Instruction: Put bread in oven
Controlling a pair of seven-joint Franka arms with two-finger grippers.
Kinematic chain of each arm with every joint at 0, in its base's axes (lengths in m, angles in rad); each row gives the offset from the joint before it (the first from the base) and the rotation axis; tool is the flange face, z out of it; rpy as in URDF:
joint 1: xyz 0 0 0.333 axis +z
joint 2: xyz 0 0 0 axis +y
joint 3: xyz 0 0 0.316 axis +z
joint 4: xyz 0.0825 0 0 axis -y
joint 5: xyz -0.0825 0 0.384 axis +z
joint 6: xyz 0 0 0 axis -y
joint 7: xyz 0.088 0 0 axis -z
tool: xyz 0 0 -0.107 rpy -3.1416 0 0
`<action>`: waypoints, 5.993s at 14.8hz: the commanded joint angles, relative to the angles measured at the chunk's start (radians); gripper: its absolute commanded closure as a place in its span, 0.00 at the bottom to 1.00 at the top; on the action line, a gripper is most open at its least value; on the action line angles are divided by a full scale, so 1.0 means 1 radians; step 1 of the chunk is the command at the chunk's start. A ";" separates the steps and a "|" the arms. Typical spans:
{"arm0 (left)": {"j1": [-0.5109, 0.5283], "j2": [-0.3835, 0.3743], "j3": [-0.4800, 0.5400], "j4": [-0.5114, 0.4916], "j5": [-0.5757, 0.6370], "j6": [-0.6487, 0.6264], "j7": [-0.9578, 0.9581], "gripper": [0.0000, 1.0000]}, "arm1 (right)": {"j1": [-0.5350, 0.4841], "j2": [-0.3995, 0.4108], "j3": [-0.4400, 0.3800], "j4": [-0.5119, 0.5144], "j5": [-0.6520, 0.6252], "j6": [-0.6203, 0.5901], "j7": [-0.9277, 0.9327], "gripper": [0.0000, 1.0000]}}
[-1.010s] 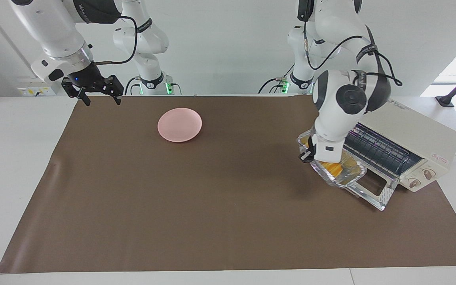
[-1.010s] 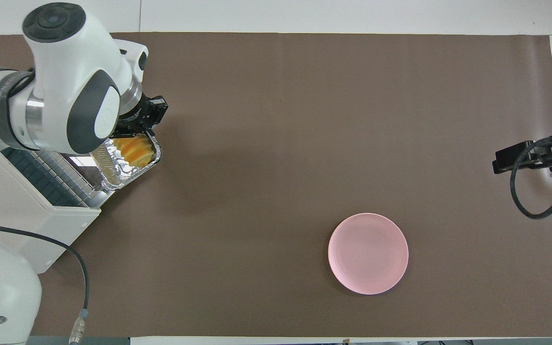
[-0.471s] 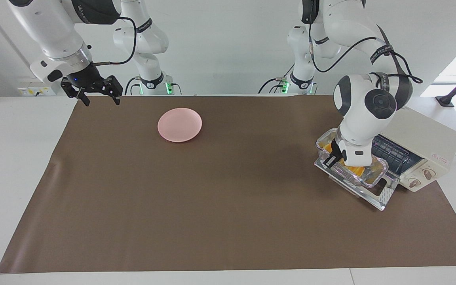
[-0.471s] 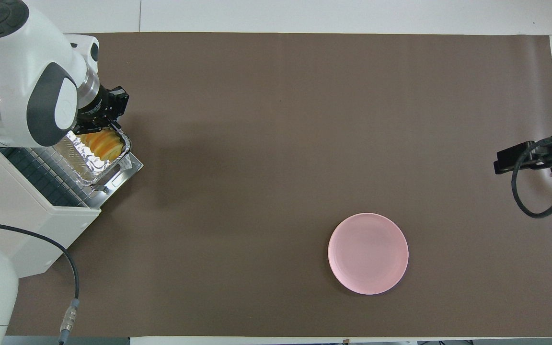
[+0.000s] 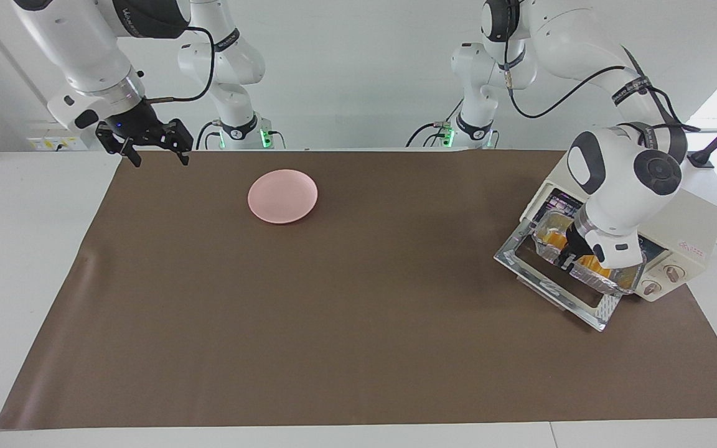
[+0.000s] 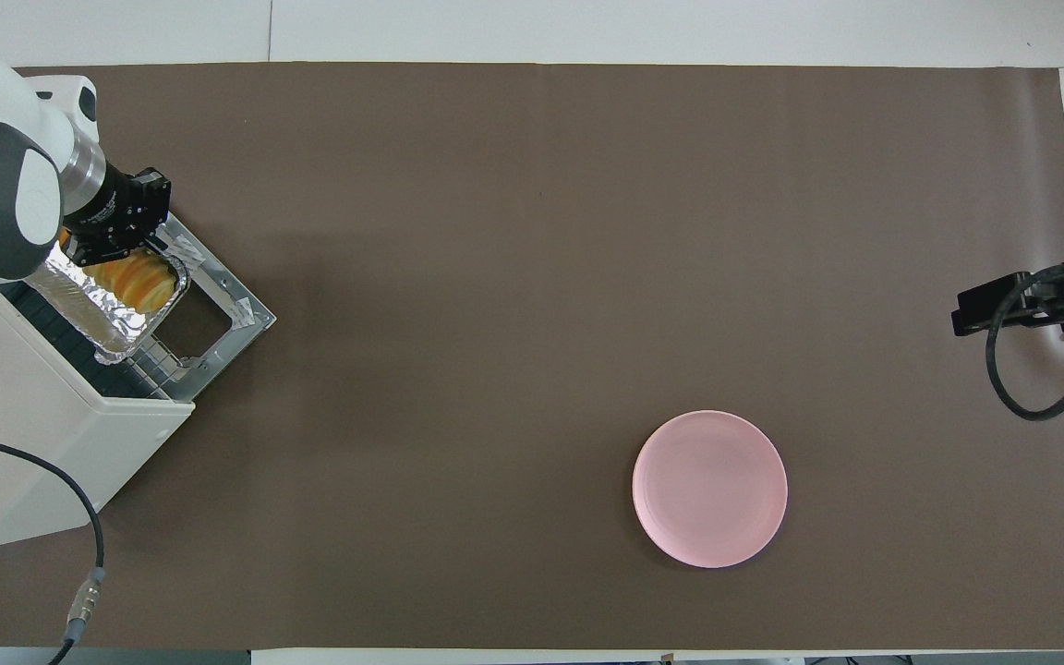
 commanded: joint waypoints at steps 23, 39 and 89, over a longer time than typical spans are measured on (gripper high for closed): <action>-0.007 -0.120 0.020 -0.210 0.192 -0.085 0.003 1.00 | -0.015 -0.023 0.014 -0.021 -0.011 -0.007 -0.022 0.00; -0.004 -0.149 0.020 -0.286 0.193 -0.031 0.005 1.00 | -0.015 -0.023 0.014 -0.021 -0.012 -0.007 -0.022 0.00; 0.282 -0.422 -0.379 -0.014 0.146 -0.409 0.752 0.00 | -0.015 -0.023 0.014 -0.021 -0.011 -0.007 -0.022 0.00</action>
